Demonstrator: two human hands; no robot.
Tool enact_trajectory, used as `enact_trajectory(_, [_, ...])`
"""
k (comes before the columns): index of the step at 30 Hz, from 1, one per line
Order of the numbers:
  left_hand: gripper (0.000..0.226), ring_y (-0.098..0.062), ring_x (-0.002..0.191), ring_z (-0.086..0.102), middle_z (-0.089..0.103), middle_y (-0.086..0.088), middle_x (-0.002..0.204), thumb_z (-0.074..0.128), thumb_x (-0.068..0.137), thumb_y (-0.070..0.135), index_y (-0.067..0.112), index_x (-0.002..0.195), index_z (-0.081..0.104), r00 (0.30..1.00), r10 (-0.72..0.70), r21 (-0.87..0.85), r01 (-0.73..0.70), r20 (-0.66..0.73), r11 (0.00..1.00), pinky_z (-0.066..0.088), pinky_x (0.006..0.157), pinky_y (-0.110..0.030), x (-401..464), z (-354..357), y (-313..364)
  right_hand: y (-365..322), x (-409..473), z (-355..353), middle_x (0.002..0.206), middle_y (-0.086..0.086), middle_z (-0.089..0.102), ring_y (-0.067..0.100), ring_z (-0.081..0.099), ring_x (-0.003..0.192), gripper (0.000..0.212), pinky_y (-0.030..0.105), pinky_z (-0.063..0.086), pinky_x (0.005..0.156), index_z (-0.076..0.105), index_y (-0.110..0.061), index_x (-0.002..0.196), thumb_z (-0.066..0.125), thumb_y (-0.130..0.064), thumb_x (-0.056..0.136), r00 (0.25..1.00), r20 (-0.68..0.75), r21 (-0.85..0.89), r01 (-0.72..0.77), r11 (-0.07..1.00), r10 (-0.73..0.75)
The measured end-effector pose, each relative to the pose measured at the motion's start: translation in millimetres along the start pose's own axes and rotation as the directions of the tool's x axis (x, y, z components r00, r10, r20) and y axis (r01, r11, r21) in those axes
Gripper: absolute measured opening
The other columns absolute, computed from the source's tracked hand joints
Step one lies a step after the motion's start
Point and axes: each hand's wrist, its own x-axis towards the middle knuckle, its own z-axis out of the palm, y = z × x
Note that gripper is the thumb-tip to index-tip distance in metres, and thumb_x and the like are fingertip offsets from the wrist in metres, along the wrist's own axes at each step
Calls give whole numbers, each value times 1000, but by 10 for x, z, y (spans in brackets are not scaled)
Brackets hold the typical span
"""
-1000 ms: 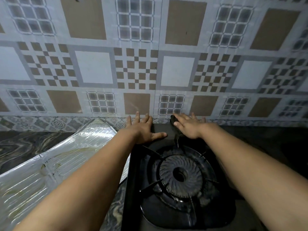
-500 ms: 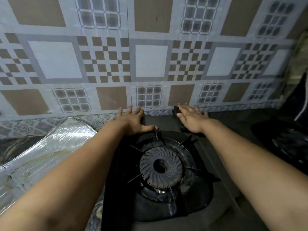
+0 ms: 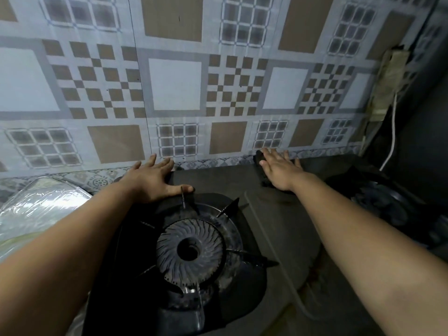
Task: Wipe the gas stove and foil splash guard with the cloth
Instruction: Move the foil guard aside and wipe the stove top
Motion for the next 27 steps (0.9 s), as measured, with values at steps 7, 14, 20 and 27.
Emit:
enact_trajectory(7, [141,-19,152,-12,-2,7,166,12,43,107,26,159,4,998,-35,16,35,57,999,-2,122,-49,-41,-46,63,459,115,-45,166,6,-8,30,-7,152,60,43,0,122,-3,-19,158,13,-45,106,1000,-25,11,-17,1000,17])
enact_trajectory(14, [125,-26,151,-15,-7,-1,166,33,63,98,24,158,0,957,-141,36,137,253,990,0,121,-52,-137,-353,386,635,195,-38,165,11,-9,32,-7,151,61,43,1,123,-2,-11,157,15,-42,106,999,-34,68,2,998,0])
enact_trajectory(20, [97,-29,152,11,9,-8,166,50,82,75,25,157,15,985,-107,-109,122,136,986,13,122,-51,58,-572,949,649,186,-29,165,10,-7,32,-6,152,70,44,1,123,-1,-13,157,13,-54,103,998,-60,-12,30,999,-31])
enact_trajectory(27, [88,-23,152,-6,1,2,167,46,90,68,26,158,8,991,86,-146,-70,103,987,3,121,-50,249,-302,1565,652,173,-8,165,6,-10,30,-11,151,74,47,-4,122,-6,-20,157,10,-62,99,995,-93,-68,29,997,-35])
